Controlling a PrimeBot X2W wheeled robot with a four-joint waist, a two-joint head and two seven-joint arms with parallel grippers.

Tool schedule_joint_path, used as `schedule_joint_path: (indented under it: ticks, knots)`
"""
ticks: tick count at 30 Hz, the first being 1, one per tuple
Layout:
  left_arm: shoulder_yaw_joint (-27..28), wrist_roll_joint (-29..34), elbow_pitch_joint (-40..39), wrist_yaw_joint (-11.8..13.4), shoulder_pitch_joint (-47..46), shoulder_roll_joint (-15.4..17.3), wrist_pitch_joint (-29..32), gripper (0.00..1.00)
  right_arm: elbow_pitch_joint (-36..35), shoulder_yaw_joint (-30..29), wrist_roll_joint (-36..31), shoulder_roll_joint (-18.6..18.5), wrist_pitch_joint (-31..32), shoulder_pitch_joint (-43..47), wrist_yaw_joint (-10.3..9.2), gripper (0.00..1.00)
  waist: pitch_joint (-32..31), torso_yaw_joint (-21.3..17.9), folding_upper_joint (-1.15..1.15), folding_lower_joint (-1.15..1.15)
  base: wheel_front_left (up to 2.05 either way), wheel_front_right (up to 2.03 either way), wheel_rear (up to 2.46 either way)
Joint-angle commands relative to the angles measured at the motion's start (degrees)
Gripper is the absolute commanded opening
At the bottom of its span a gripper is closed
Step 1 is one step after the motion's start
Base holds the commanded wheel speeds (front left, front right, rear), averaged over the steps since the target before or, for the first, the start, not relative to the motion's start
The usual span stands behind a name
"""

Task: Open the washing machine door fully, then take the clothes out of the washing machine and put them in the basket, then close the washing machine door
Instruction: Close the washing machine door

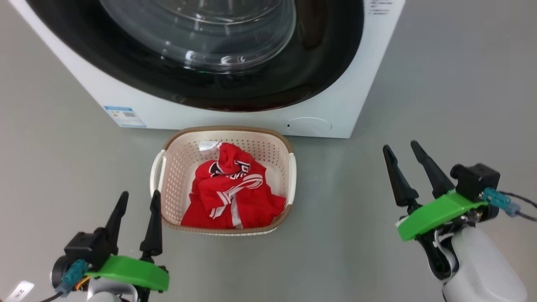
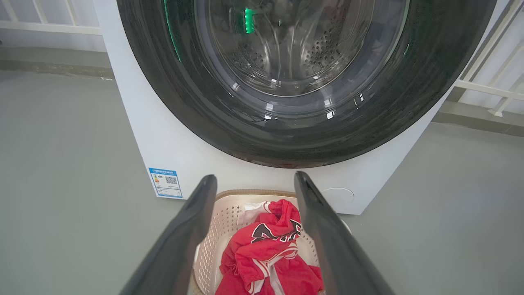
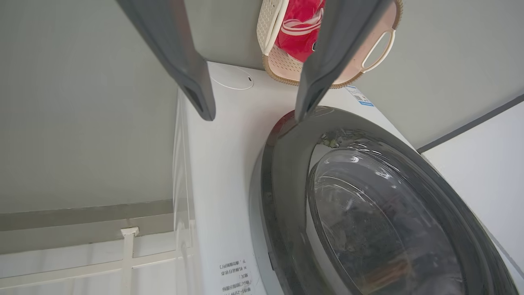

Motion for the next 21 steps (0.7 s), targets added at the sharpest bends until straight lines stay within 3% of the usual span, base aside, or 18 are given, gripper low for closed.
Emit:
schedule_joint_path:
  ticks: [1,21]
  knots:
    - [1.9,0.1,-0.8,-0.2,0.1,1.7,-0.5,1.0,-1.6,0.9,-0.6,0.3,-0.3,1.3,-0.11,1.0,-1.2,-1.3,0.0,0.0,0.0,0.0,0.0]
    - [5.4,0.9,1.3,-0.2,3.1,3.1,-0.5,1.0,-3.6,-1.1,-1.3,-0.5,-0.3,9.8,-0.11,1.0,-5.4,-6.1,0.0,0.0,0.0,0.0,0.0]
